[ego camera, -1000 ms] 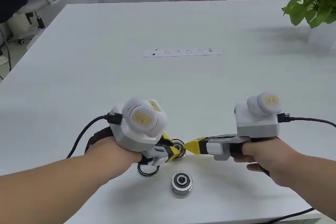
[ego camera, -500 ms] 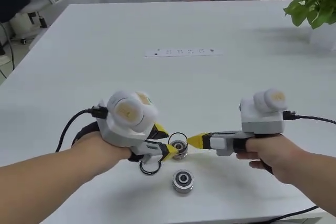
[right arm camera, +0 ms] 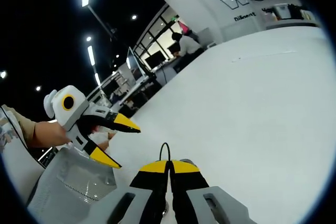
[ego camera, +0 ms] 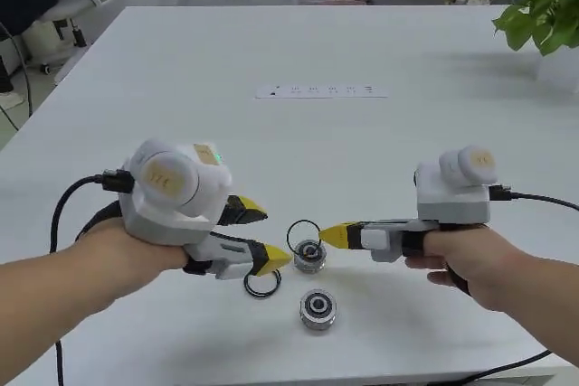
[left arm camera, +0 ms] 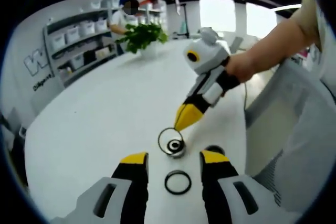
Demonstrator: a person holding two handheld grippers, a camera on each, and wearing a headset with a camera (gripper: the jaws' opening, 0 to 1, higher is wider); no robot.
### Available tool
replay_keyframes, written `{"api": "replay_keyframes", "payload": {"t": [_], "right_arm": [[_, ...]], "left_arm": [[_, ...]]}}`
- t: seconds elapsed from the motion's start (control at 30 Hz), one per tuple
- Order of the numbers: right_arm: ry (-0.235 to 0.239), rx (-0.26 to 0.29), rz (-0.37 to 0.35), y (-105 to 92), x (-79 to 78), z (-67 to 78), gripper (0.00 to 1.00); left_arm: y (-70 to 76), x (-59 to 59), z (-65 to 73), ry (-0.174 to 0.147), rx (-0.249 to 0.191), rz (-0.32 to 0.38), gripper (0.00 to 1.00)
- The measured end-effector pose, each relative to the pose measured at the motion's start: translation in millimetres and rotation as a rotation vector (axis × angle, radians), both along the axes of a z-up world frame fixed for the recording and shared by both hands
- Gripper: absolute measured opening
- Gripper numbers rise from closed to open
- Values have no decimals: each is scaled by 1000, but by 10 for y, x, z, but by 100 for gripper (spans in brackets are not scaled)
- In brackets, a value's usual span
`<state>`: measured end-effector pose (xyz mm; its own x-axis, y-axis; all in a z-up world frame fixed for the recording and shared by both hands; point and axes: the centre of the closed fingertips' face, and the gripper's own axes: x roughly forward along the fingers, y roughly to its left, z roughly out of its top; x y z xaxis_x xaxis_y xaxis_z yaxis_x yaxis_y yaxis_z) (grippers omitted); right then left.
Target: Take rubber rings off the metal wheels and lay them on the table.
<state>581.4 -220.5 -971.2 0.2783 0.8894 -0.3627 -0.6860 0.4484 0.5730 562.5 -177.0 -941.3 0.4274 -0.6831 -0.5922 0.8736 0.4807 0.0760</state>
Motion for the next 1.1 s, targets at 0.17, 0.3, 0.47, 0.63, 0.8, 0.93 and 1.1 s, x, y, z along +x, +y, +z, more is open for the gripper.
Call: {"api": "replay_keyframes", "payload": {"t": [0.17, 0.3, 0.47, 0.63, 0.8, 0.93, 1.1], "right_arm": [[-3, 7, 11, 51, 3, 64, 0], [-4, 12, 23, 101, 2, 92, 0], [-2, 11, 50, 196, -18, 105, 0], [4, 5, 74, 281, -51, 82, 0], [11, -6, 98, 347, -92, 51, 0], [20, -14, 115, 399, -127, 12, 0], [32, -22, 137, 468, -174, -38, 0]], "left_arm": [[70, -47, 66, -5, -13, 5, 43], [122, -83, 117, -13, -18, 10, 45], [191, -132, 155, -23, -18, 21, 50], [290, -172, 169, -29, -10, 37, 54], [362, -195, 175, -27, -11, 51, 56], [402, -211, 190, -28, -20, 62, 57], [466, -249, 185, -31, -14, 70, 59]]}}
